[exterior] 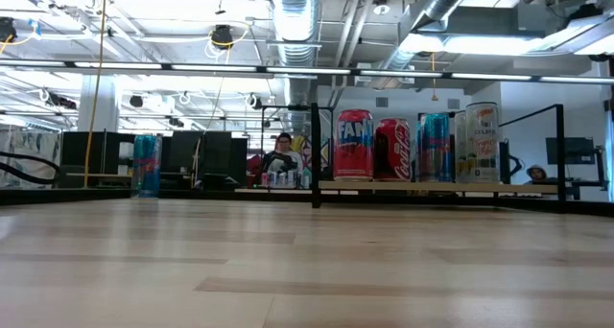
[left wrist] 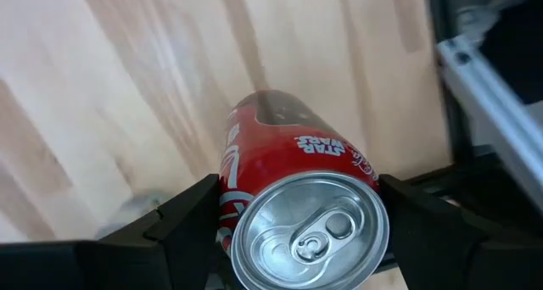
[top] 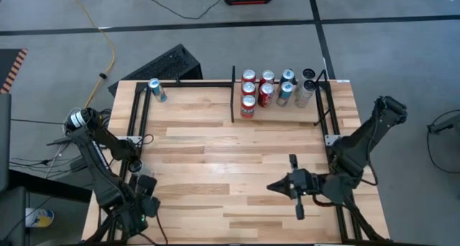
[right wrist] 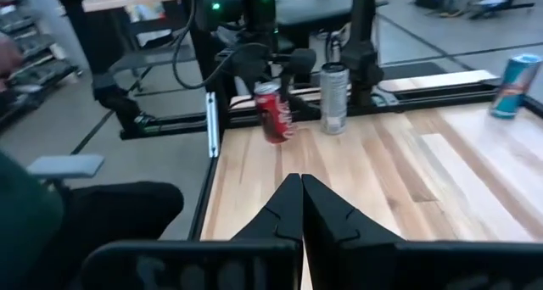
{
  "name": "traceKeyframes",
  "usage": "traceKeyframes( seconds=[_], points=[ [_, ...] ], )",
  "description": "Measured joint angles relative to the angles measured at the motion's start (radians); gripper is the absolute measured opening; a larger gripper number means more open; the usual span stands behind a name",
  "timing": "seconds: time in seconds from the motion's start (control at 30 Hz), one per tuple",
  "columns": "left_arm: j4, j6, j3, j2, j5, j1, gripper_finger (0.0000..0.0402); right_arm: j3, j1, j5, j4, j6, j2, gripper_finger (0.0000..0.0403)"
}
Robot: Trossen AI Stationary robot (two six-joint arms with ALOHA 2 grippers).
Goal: Place canned beverage on shelf
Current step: Put the red-white soda can on the shelf aligned with the other soda cans
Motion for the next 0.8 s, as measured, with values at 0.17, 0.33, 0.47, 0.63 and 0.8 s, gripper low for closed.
traceKeyframes(
  seconds=[0.17, 0.33, 0.47, 0.63, 0.8],
  points=[
    [-0.027, 0.147, 0.074, -0.001, 0.001, 0.088, 0.0267, 0.0, 0.037, 0.06, -0.002, 0.001, 0.0, 0.0023],
    [-0.007, 0.311, 0.129, -0.001, 0.008, 0.207, 0.0267, 0.0, 0.033, 0.082, -0.003, -0.041, 0.0, 0.0023],
    [-0.004, 0.471, 0.155, 0.007, 0.005, 0.334, 0.0267, 0.0, 0.028, 0.171, -0.02, -0.067, 0.0, 0.0023],
    [0.027, 0.661, 0.159, 0.007, 0.01, 0.532, 0.0267, 0.0, -0.002, 0.199, -0.07, -0.07, 0.0, 0.0023],
    [0.098, 0.81, 0.159, 0.024, 0.04, 0.723, 0.0267, 0.0, -0.049, 0.199, -0.104, -0.07, 0.022, 0.0023]
  ],
)
